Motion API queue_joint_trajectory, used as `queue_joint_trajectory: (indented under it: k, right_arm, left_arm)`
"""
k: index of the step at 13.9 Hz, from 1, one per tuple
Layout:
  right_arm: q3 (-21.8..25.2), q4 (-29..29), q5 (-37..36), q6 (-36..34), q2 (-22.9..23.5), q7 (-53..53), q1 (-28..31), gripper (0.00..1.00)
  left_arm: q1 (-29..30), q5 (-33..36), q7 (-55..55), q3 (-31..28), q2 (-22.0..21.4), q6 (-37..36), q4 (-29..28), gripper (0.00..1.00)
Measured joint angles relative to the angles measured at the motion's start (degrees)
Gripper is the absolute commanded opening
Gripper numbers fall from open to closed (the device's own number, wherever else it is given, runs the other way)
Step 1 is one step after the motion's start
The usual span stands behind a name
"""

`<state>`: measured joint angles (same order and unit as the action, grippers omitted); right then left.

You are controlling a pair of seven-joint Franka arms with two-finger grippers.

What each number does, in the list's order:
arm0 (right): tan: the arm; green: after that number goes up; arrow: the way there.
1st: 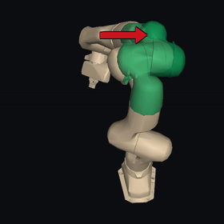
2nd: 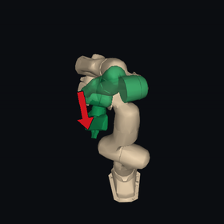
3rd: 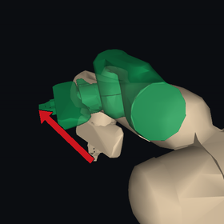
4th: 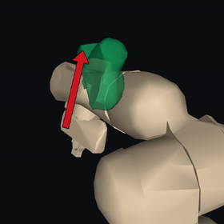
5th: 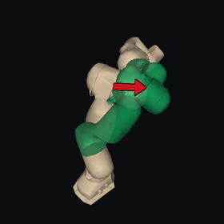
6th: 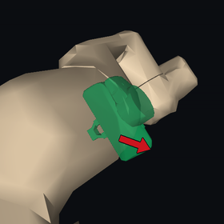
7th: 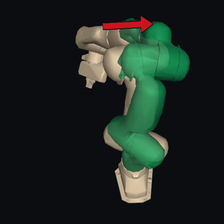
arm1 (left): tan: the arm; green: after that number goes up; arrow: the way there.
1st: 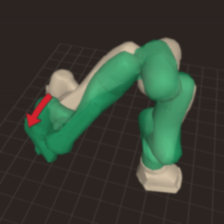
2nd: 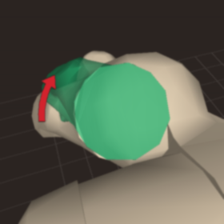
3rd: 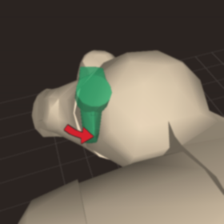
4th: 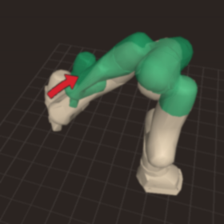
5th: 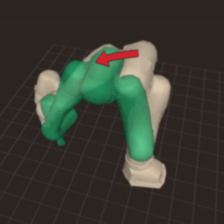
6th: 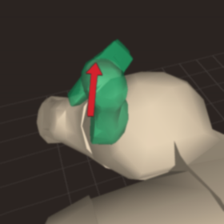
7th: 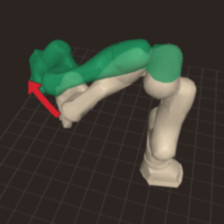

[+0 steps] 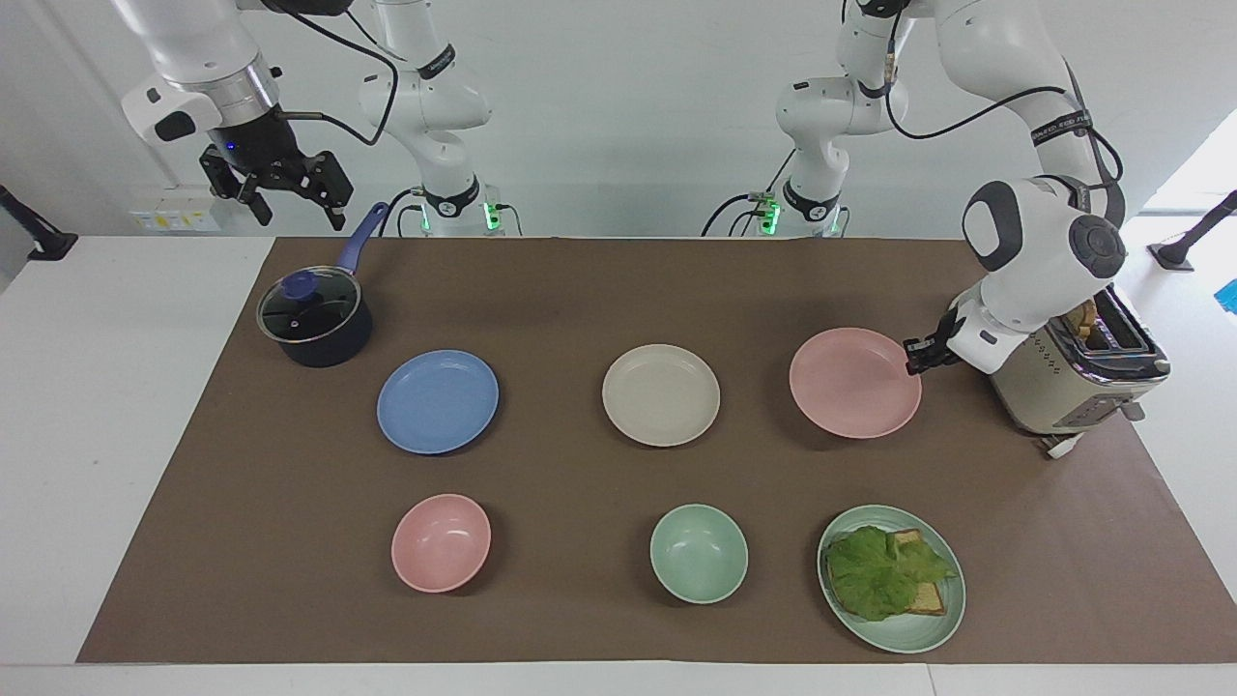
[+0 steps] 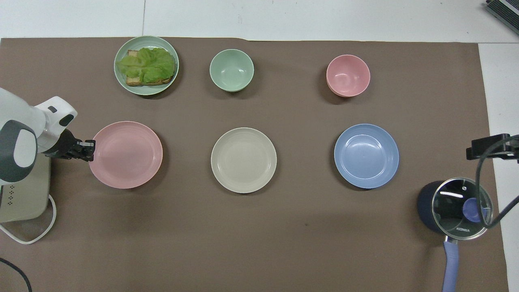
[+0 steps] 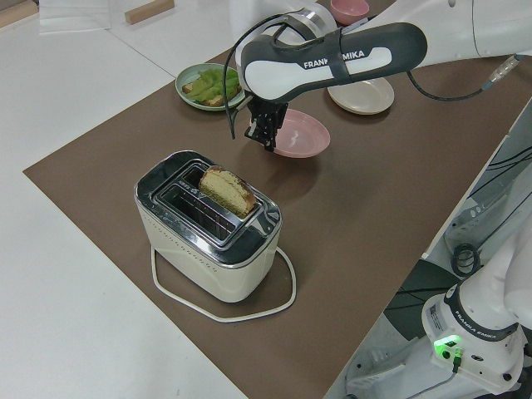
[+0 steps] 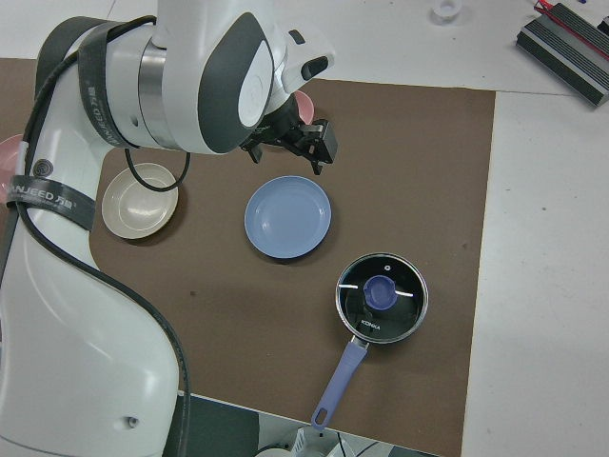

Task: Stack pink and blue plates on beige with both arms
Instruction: 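Lift the pink plate with the left gripper onto the beige plate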

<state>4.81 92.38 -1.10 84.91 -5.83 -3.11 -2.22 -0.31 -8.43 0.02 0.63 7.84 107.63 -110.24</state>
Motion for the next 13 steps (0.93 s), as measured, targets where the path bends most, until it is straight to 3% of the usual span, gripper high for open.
queue_joint_trajectory:
  k: [7, 13]
  right_arm:
    - [0.03, 0.4, -0.06, 1.42, -0.03, 0.02, 1.11, 1.0]
    - [0.03, 1.16, -0.06, 1.63, -0.1, 0.02, 1.12, 1.0]
  left_arm:
    - [-14.76, -4.39, 15.04, 0.99, -1.7, 0.36, 0.01, 0.0]
    - [-22.97, -5.39, 21.35, 1.0, -0.31, 9.08, -2.05, 0.0]
